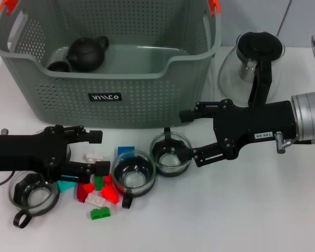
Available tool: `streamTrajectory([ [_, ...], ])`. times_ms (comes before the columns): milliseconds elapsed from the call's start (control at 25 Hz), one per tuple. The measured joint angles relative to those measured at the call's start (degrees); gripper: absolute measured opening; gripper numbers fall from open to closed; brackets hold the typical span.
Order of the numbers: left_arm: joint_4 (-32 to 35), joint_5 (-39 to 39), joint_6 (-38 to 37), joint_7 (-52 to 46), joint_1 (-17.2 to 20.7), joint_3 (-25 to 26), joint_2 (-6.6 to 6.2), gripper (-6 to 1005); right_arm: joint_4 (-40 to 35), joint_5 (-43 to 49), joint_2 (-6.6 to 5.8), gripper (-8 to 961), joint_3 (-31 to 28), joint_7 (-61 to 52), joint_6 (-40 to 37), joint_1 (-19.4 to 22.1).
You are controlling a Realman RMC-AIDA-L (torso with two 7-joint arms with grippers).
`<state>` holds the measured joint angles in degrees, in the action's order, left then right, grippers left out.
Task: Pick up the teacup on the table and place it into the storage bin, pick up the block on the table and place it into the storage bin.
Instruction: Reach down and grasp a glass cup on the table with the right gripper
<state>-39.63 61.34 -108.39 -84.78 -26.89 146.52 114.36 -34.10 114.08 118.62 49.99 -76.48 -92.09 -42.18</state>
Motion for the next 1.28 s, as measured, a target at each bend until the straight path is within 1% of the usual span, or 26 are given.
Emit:
streamTrajectory([
  [600, 0.0, 0.0, 0.0, 0.1, 0.0, -0.3, -0.01, 947, 0.0, 0.2, -0.12, 945, -0.1, 0.0, 0.1, 0.0],
  [760, 0.0, 0.0, 0.0, 0.1, 0.3, 0.0, -0.1, 947, -1.0, 0.7, -0.79, 944, 0.2, -0.2, 0.2, 0.0],
  [880, 0.0, 0.0, 0.0, 0.0, 0.4, 0.1, -0.2, 947, -3.8, 2.9, -1.26, 944, 0.4, -2.1, 0.4, -0.2],
  [1000, 0.1, 0.0, 0.2, -0.1, 0.4, 0.2, -0.2, 947, -7.3, 7.6, -1.43, 944, 0.5, -6.3, 0.2, -1.5],
  [1120, 0.3, 0.1, 0.7, -0.1, 0.4, 0.2, -0.19, 947, -9.9, 12.7, -1.41, 944, 1.1, -10.5, -1.1, -4.0],
  [1200, 0.5, 0.2, 0.9, -0.2, 0.4, 0.2, -0.18, 947, -11.5, 15.8, -1.09, 944, 1.9, -13.1, -2.2, -5.8],
  [1280, 0.5, 0.2, 0.9, -0.2, 0.5, 0.2, -0.1, 947, -13.1, 18.4, -0.48, 944, 3.3, -15.3, -3.1, -7.7],
])
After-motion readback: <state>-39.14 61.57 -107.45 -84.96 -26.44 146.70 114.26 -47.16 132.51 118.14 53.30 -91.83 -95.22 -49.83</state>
